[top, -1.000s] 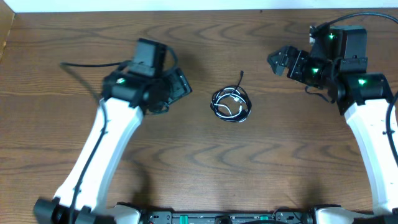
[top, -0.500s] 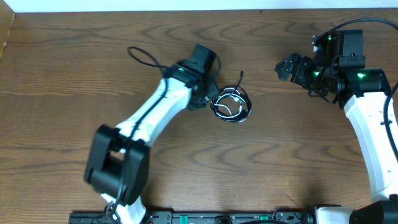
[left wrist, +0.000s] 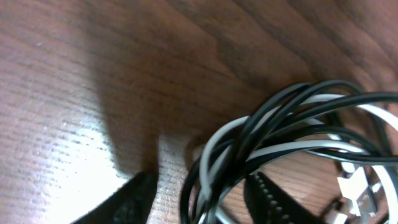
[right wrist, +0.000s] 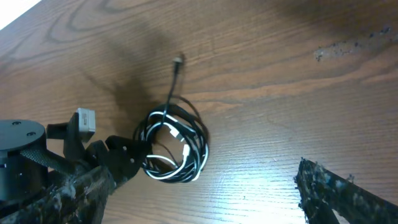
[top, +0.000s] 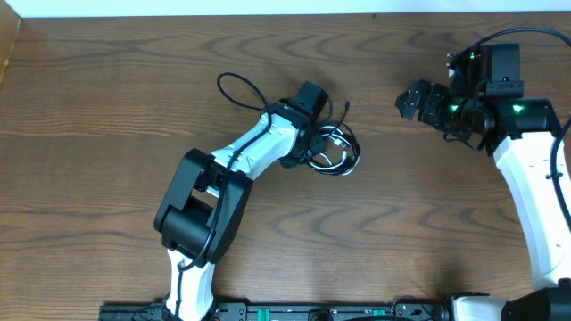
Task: Untangle cables
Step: 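Grasp the black-and-white cable bundle with both grippers from opposite sides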
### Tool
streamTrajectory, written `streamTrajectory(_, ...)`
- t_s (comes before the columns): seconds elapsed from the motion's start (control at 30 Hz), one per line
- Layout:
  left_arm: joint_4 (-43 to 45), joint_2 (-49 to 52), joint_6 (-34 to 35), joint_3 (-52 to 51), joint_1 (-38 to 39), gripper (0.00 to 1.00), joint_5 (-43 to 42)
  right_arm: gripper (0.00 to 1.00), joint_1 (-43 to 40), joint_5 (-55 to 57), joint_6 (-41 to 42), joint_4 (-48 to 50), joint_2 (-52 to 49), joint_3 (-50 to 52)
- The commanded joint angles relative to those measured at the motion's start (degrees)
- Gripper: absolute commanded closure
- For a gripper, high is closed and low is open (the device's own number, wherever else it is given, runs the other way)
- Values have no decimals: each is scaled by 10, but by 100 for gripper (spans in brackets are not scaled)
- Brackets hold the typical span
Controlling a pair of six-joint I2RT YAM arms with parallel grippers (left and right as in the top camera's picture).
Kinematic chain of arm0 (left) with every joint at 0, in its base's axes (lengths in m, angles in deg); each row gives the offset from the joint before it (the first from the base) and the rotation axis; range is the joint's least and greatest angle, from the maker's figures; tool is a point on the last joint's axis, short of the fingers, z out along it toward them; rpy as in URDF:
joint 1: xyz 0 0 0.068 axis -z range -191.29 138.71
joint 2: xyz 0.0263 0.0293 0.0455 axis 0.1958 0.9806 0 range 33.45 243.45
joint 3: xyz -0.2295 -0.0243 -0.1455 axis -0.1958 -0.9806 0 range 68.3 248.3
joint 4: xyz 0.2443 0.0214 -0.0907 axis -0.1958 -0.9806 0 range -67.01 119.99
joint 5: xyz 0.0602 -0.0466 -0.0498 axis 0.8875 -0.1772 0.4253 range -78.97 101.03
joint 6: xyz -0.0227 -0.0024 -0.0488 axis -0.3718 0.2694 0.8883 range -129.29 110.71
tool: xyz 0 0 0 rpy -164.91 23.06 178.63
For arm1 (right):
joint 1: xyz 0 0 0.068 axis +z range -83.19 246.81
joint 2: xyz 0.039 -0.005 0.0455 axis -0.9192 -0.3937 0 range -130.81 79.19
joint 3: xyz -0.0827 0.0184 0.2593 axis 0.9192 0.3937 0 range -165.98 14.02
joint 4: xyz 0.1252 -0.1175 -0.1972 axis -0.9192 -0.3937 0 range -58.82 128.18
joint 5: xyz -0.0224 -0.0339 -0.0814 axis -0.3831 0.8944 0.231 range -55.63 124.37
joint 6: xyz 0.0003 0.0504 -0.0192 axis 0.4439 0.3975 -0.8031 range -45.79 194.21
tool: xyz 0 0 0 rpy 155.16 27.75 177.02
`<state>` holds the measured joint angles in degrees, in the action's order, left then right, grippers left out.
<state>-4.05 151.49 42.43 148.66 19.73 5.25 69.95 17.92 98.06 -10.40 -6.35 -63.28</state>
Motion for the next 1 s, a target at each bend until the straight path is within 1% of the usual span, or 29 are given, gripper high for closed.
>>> streamTrajectory(0.0, -1, 5, 5, 7, 1, 66, 23, 8, -2, 7, -8, -1, -3, -6)
streamTrajectory(0.03, -1, 5, 5, 7, 1, 78, 24, 9, -1, 8, -8, -1, -3, -6)
streamTrajectory(0.07, -2, 5, 5, 7, 1, 92, 24, 9, -1, 9, -8, -1, -4, -6)
streamTrajectory(0.17, -3, -2, 5, 7, 1, 93, 3, 10, 0, 9, -11, -4, -7, -6)
streamTrajectory(0.23, -1, -14, 1, 7, 0, 93, -10, 12, 0, 9, -30, -7, -9, -5)
streamTrajectory(0.33, 1, -61, -63, 7, -1, 93, -29, 15, 0, -10, -65, -11, -15, -5)
streamTrajectory(0.43, 3, -124, -138, 7, -1, 93, -50, 17, 0, -78, -125, -9, -22, -5)
streamTrajectory(0.6, 5, -198, -214, 7, -1, 93, -90, 19, 0, -165, -193, -9, -25, -5)
streamTrajectory(0.7, 5, -229, -253, 7, -1, 93, -125, 21, 0, -200, -215, -9, -25, -5)
streamTrajectory(0.83, 5, -247, -258, 7, -1, 93, -160, 26, 0, -211, -216, -10, -25, -5)
streamTrajectory(0.97, 6, -248, -257, 7, -11, 93, -187, 29, 7, -219, -215, -12, -25, 7)
